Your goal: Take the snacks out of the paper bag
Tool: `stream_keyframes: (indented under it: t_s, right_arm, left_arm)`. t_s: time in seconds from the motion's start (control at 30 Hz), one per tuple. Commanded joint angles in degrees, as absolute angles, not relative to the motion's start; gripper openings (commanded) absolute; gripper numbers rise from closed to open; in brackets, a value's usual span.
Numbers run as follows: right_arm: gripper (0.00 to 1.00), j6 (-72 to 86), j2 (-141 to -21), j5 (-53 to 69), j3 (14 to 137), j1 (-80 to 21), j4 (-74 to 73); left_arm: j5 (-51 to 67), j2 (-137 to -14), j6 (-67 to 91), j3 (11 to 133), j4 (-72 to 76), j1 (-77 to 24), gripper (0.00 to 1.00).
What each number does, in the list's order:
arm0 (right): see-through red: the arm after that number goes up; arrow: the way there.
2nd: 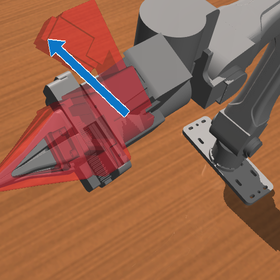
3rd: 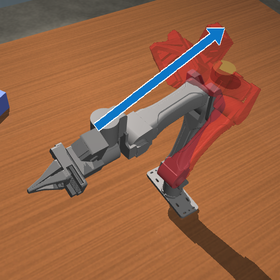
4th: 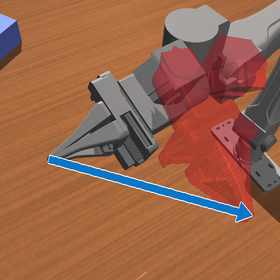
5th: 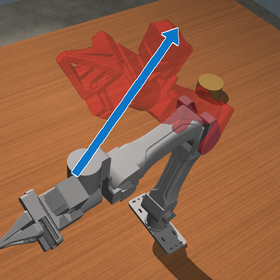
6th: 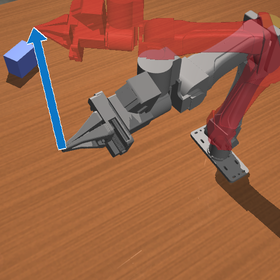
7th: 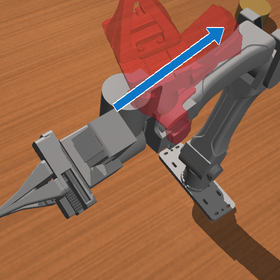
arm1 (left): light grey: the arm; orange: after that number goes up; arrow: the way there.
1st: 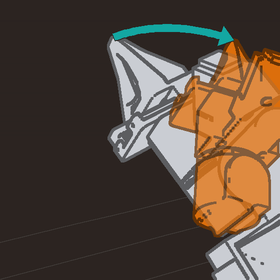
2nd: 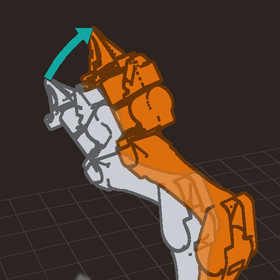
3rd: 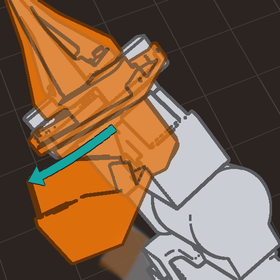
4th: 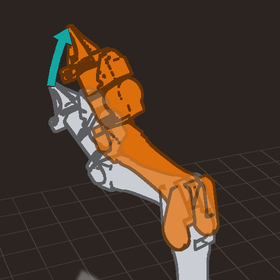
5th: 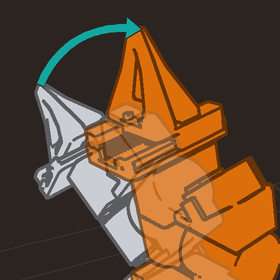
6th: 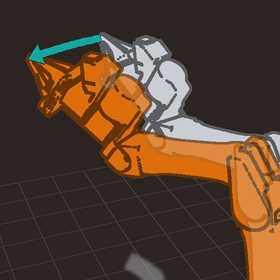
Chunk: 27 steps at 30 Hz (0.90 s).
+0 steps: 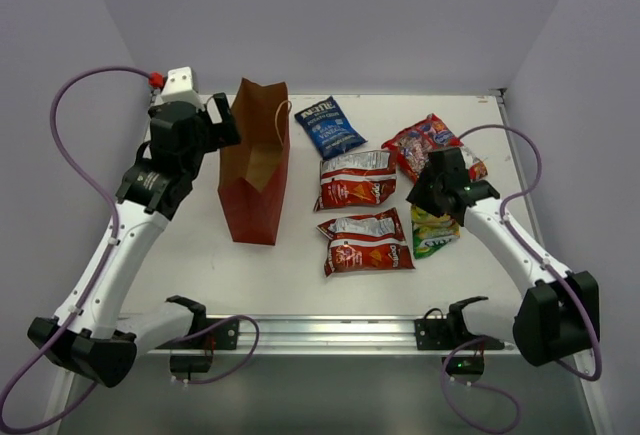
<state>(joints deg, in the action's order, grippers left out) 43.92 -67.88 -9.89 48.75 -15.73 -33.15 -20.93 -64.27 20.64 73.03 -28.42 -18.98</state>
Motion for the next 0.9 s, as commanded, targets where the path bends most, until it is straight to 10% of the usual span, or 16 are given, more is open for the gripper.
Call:
stream_keyframes:
  t_s: [0.0,0.2,0.37,0.87]
  right_arm:
    - [0.46,39.1,-71.2,-2.7,54.2,-15.8,-30.1]
    - [0.86,32.4,-66.9,-0.4,58.4,-16.3,-31.9]
    - [0.98,25.0,-62.4,-3.6,70.2,-16.3,-38.7]
    - [0.99,8.4,-42.2,-22.4,90.4,-16.3,-37.6]
  left_arm:
    - [-20.4,-62.2,17.7,75.8,-29.7,-18.5,1.00]
    - [-20.1,-60.6,15.7,77.1,-31.0,-18.5,1.00]
    - [-20.0,-59.9,14.3,78.7,-32.3,-18.5,1.00]
    - [-20.0,-51.1,8.7,83.2,-33.7,-18.5,1.00]
